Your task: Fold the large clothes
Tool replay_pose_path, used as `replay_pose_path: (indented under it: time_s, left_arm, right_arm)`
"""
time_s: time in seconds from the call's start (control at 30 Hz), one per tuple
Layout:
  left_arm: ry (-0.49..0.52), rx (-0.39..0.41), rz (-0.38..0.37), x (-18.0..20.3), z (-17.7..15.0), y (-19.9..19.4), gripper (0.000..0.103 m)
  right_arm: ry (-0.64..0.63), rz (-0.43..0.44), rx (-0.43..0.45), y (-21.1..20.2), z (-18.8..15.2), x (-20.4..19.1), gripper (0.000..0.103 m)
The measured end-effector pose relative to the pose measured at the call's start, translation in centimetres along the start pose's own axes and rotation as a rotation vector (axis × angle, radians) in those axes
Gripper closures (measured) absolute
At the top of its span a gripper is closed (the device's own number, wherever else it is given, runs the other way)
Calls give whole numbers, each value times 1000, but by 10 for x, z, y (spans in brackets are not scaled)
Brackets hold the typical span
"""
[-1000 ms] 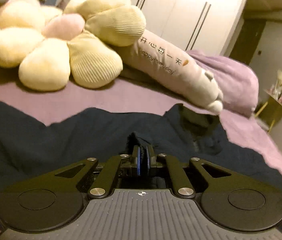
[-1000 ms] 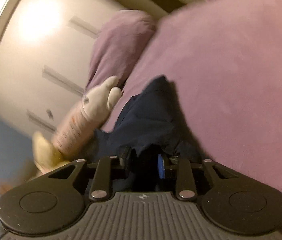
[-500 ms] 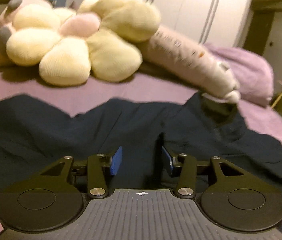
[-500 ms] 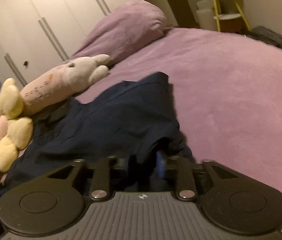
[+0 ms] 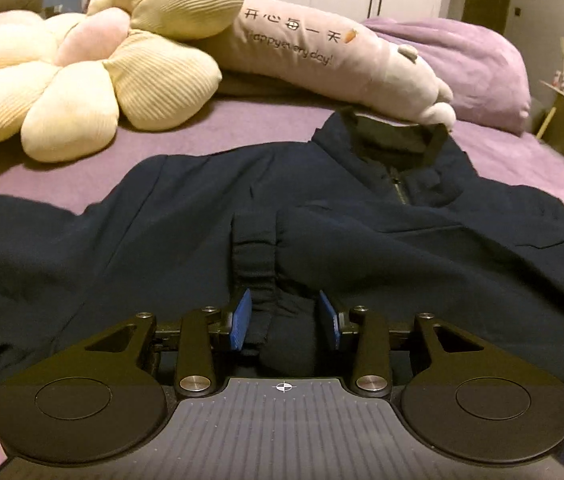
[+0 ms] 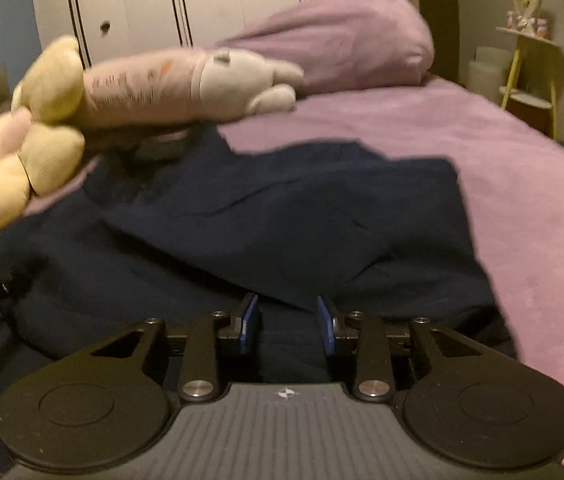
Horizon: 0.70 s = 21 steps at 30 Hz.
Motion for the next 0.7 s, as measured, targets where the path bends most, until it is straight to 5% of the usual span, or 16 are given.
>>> replay_pose_path:
  time_s: [0.13,0.23,0.43,0.53,0.63,0.7]
  left_arm:
    - [30,21,29,0,1,10,51]
    - [-2,9,37,-8,2,17,36]
    - [-97,2,-1,-22,3,1,33]
    - [-153,0,-4,-32,-2,-2,19]
    - [-180,-37,-35,-41,-4,-2,15]
    - [-196,-52,-59,-46,-2,-15,9]
  right_arm:
    - [-74,-51,3,16,3,-14,72]
    - [-106,-70,5,22,9,-18,72]
    - [-76,-28,23,-6,19,-22,72]
    - [-95,28,78,-26,16,-41,72]
    - [-102,51,-48,3,-6,-52,71]
    - [-108,54,-31,6,-6,-52,71]
Point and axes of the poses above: each gripper's, at about its wrist camera, not at the fingertips, and y roughly the way its jaws point, x to its right, z to its top, the point moved 8 cm from there along y, roughly the way its jaws point, and after that the axes turned 9 degrees about -y, right-handed, at the moved point
